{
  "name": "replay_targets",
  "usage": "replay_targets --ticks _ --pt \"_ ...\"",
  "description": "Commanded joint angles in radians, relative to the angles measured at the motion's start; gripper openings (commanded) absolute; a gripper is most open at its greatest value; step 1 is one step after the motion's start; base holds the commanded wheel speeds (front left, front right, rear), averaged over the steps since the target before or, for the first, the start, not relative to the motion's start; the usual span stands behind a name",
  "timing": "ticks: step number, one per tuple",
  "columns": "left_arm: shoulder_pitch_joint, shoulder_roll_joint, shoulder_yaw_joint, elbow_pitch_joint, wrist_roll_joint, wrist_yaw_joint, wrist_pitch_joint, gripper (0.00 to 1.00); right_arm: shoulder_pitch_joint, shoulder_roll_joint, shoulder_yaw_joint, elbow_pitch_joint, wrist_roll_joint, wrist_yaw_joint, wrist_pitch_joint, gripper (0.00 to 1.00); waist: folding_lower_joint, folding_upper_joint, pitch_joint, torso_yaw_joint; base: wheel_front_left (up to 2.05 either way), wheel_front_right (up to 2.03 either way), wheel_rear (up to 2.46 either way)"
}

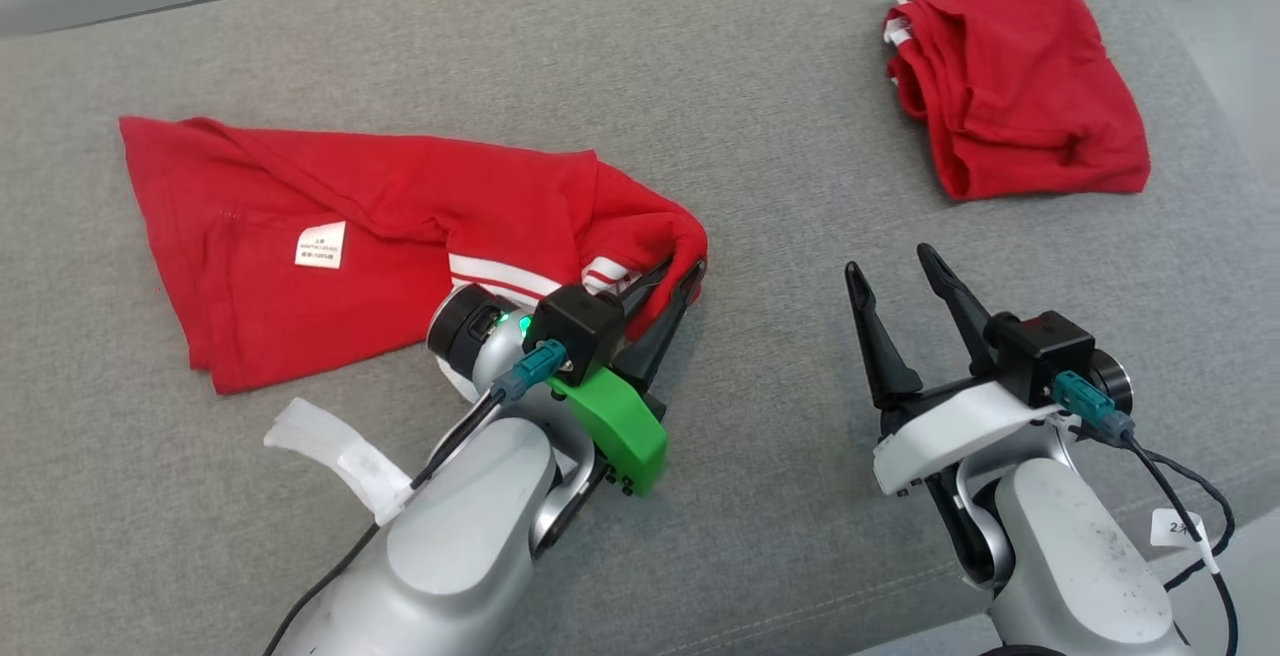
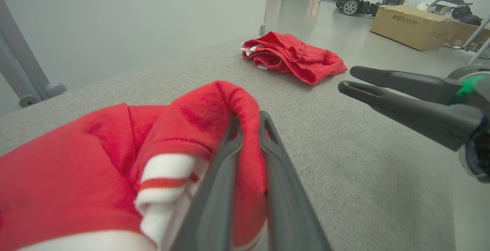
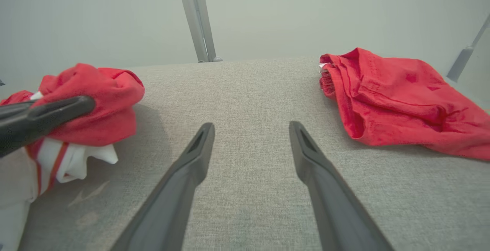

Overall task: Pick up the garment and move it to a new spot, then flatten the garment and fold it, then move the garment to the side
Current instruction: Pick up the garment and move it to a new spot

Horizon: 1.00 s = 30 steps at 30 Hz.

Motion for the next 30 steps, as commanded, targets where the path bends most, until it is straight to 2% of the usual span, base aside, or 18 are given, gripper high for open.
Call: replay_targets --ticks 1,2,3,11,19,23,30 --pt "0.018 0.008 0.000 0.006 -0.008 -0.003 0.000 0.07 0.012 0.005 -0.002 -0.001 0.001 -0.002 -0.003 1.00 -0.0001 -0.0001 -0.019 -0.038 0.00 0.00 0.00" --pt "0.030 0.008 0.010 0.019 -0.019 -0.003 0.000 0.73 0.014 0.006 -0.004 0.001 0.001 -0.002 -0.003 1.00 -0.0001 -0.0001 -0.022 -0.038 0.00 0.00 0.00" --pt "0.033 0.008 0.026 0.029 -0.018 -0.003 0.000 1.00 0.016 0.006 -0.007 0.004 0.000 -0.002 -0.003 1.00 -0.0001 -0.0001 -0.026 -0.036 0.00 0.00 0.00" --pt "0.163 0.007 0.203 -0.046 0.052 0.009 0.000 1.00 0.040 0.010 -0.019 0.007 0.006 -0.002 -0.003 1.00 -0.0001 -0.0001 -0.085 0.023 0.00 0.00 0.00" --pt "0.340 0.026 0.429 -0.150 0.125 0.054 0.000 1.00 0.068 0.012 -0.002 0.014 0.013 -0.002 -0.003 1.00 -0.0001 -0.0001 -0.159 0.079 0.00 0.00 0.00" --pt "0.432 0.038 0.529 -0.206 0.163 0.065 0.000 1.00 0.090 0.013 0.001 0.016 0.011 -0.002 -0.003 1.00 -0.0001 -0.0001 -0.193 0.093 0.00 0.00 0.00" --pt "0.594 0.018 0.689 -0.295 0.192 0.083 0.000 1.00 0.132 0.013 0.011 0.019 0.024 -0.002 -0.003 1.00 -0.0001 -0.0001 -0.243 0.091 0.00 0.00 0.00"
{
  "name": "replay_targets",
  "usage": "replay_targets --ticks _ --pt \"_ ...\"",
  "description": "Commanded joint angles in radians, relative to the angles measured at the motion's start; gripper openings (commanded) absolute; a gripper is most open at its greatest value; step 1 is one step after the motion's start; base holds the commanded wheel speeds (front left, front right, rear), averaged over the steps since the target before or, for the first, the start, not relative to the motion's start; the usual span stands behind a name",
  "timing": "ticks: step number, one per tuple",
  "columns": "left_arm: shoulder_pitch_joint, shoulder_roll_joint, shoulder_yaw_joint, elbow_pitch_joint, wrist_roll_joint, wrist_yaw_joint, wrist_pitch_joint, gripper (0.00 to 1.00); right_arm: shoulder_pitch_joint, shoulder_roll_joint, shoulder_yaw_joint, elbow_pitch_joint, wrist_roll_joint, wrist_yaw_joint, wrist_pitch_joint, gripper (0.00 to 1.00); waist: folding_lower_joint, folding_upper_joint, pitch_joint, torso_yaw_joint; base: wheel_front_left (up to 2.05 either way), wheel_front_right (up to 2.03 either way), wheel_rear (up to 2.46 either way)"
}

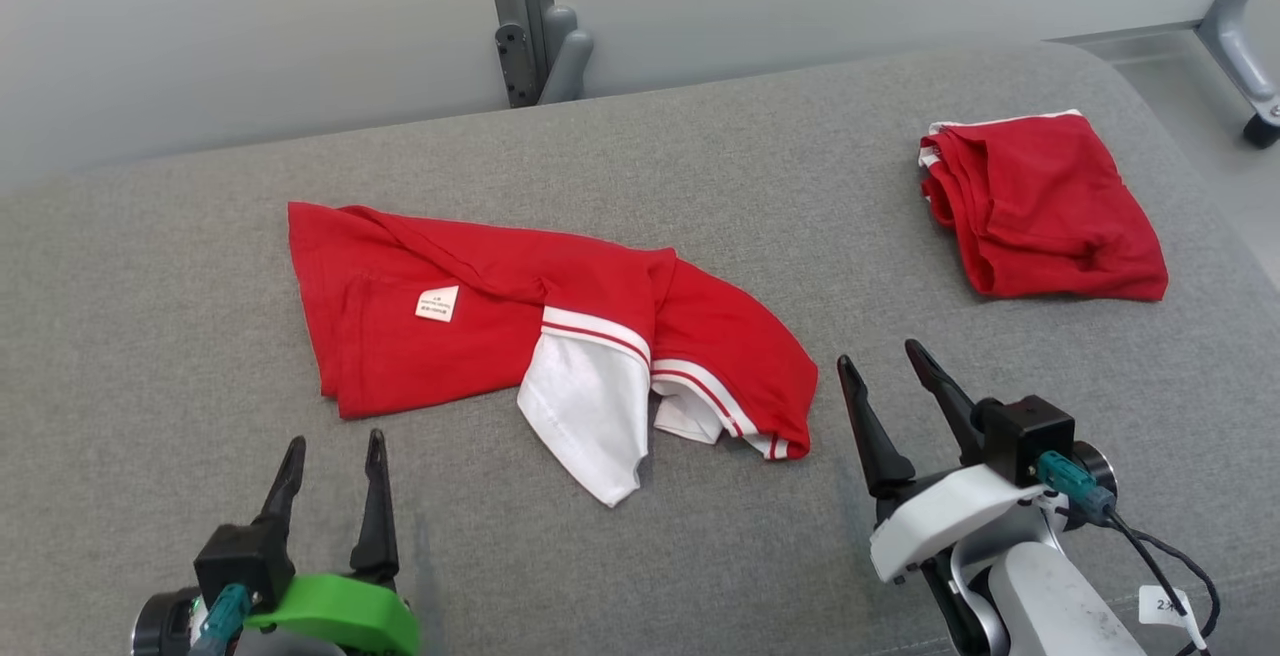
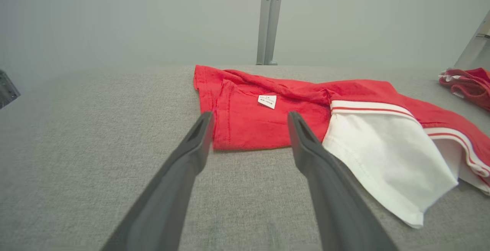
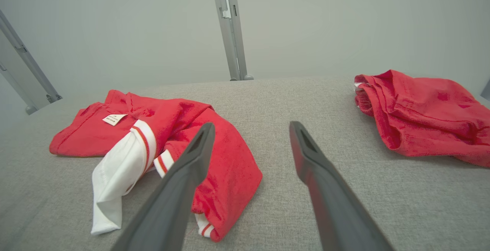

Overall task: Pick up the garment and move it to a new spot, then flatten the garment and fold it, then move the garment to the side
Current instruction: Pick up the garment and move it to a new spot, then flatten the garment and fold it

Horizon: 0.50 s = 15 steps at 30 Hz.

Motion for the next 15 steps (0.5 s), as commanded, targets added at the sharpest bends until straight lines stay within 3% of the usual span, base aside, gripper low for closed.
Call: replay_targets --ticks 1,15 --pt "0.034 -0.008 0.017 -0.012 0.014 0.006 0.000 1.00 0.019 -0.003 -0.004 0.002 0.010 -0.002 -0.003 1.00 0.0000 0.0000 -0.024 0.005 0.00 0.00 0.00" --pt "0.111 -0.018 0.113 -0.013 0.066 -0.015 0.000 1.00 0.076 -0.002 -0.009 0.001 -0.005 -0.002 -0.003 1.00 0.0000 0.0000 -0.051 0.027 0.00 0.00 0.00"
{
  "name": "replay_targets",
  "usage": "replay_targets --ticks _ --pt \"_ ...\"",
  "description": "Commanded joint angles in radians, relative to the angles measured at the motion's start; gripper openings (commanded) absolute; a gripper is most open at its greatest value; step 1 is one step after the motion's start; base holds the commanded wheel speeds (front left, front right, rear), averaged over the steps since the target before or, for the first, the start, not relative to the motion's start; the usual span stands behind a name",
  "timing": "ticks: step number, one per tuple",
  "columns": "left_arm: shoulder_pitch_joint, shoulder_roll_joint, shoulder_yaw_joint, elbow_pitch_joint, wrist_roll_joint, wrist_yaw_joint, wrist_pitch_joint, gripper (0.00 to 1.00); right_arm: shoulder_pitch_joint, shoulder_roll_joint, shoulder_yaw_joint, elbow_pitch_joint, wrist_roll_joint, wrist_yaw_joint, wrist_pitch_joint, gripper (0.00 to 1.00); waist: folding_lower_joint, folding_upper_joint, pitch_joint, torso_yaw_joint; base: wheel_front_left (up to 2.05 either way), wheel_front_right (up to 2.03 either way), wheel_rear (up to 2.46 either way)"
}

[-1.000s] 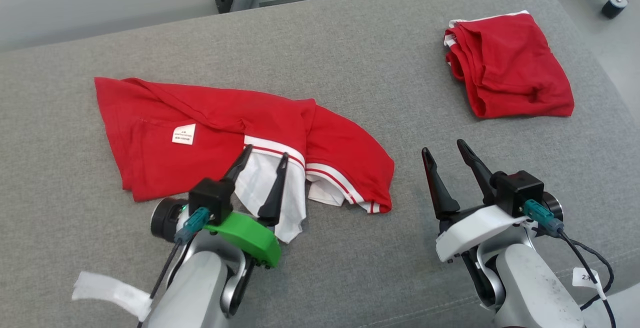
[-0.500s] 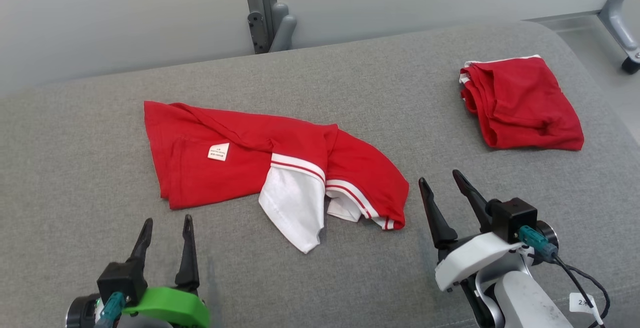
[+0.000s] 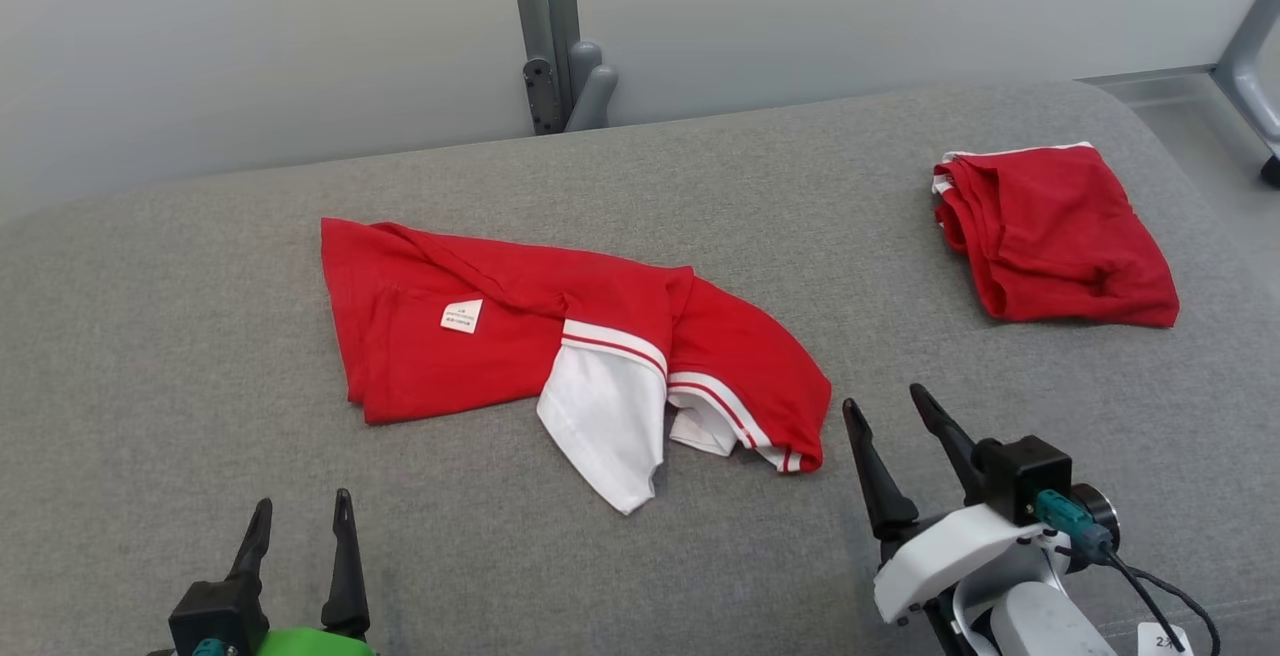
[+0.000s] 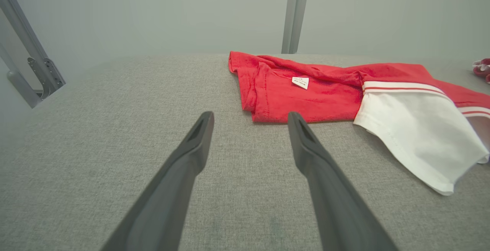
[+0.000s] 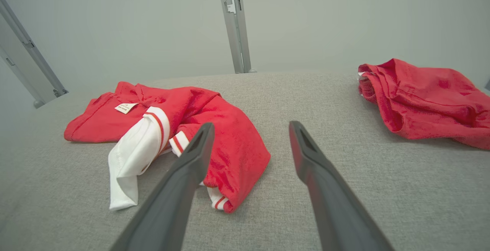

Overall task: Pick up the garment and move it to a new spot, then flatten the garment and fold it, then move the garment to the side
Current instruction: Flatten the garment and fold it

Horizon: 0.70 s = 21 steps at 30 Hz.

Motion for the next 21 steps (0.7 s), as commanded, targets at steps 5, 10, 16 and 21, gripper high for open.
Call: replay_targets --ticks 5,10,16,21 --pt "-0.020 -0.001 -0.034 0.015 -0.016 -0.017 0.000 1.00 -0.002 0.000 0.100 0.025 0.033 -0.002 -0.003 1.00 0.0000 -0.0001 0.022 0.051 0.00 0.00 0.00" --pt "-0.042 0.000 -0.079 0.025 -0.034 -0.014 0.000 1.00 -0.049 -0.007 0.234 0.075 0.090 -0.002 -0.003 1.00 0.0000 -0.0001 0.063 0.133 0.00 0.00 0.00" --pt "-0.067 0.000 -0.113 0.026 -0.054 -0.005 0.000 1.00 -0.117 -0.027 0.279 0.161 0.108 -0.002 -0.003 1.00 0.0000 -0.0001 0.120 0.239 0.00 0.00 0.00" --pt "-0.078 0.000 -0.133 0.017 -0.086 0.005 0.000 1.00 -0.171 -0.030 0.260 0.256 0.110 -0.002 -0.003 1.00 0.0000 -0.0001 0.165 0.319 0.00 0.00 0.00"
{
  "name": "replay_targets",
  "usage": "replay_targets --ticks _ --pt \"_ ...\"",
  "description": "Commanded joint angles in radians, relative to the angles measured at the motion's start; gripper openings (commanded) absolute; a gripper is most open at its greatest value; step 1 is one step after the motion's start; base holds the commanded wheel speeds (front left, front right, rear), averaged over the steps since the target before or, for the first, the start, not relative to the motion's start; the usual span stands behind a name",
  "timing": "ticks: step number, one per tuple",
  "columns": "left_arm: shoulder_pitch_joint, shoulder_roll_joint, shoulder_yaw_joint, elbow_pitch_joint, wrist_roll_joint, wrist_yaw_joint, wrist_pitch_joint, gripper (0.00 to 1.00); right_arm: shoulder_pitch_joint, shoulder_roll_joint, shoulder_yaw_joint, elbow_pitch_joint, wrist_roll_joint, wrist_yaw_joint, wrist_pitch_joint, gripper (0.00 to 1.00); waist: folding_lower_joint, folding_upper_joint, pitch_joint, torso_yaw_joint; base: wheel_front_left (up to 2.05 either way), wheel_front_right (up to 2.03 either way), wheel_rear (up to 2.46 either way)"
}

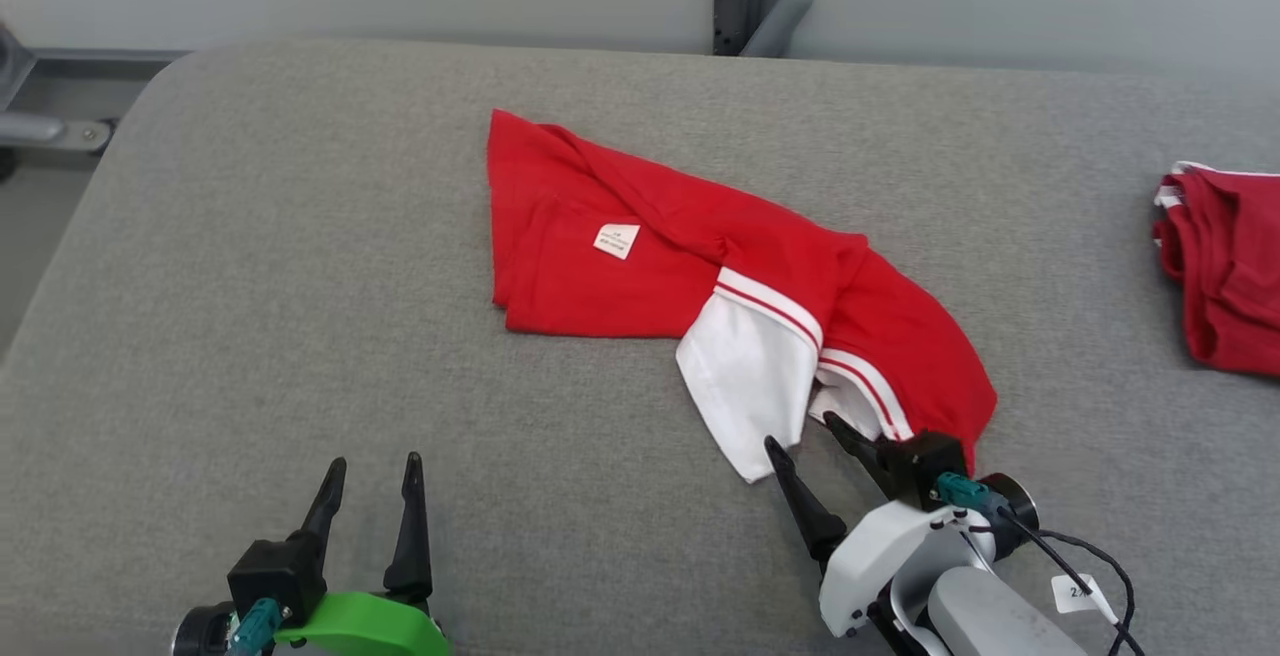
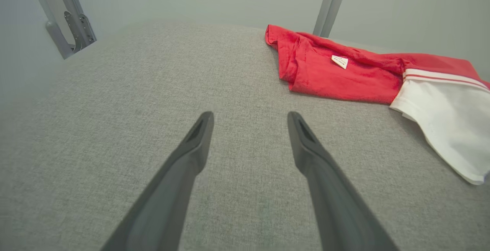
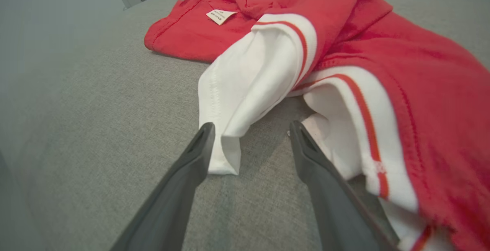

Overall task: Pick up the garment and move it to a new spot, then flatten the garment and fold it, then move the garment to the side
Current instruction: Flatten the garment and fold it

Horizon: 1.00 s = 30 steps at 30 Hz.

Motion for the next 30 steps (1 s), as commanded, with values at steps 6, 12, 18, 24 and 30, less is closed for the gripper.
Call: replay_targets --ticks 6,12,18,24,30 --pt "-0.015 0.002 -0.005 -0.016 -0.025 0.019 0.000 1.00 -0.051 0.001 -0.025 -0.012 0.003 -0.002 -0.003 0.00 0.0000 0.0000 0.098 0.095 0.00 0.00 0.00" --pt "-0.026 0.002 0.007 -0.030 -0.036 0.028 0.000 1.00 -0.064 -0.006 -0.069 -0.129 0.032 -0.002 -0.003 0.00 0.0000 0.0000 0.112 0.080 0.00 0.00 0.00" --pt "-0.058 0.002 -0.027 -0.034 -0.043 0.020 0.000 1.00 -0.181 -0.082 -0.197 -0.221 0.067 -0.002 -0.003 0.00 0.0000 0.0000 0.137 0.079 0.00 0.00 0.00" --pt "-0.096 0.002 -0.115 -0.010 -0.056 0.009 0.000 1.00 -0.373 -0.200 -0.377 -0.087 0.024 -0.001 -0.003 0.00 0.0000 0.0000 0.188 0.142 0.00 0.00 0.00" --pt "-0.104 0.002 -0.184 0.012 -0.073 0.017 0.000 1.00 -0.550 -0.304 -0.513 0.175 -0.081 -0.002 -0.001 1.00 0.0000 0.0000 0.243 0.216 0.00 0.00 0.00"
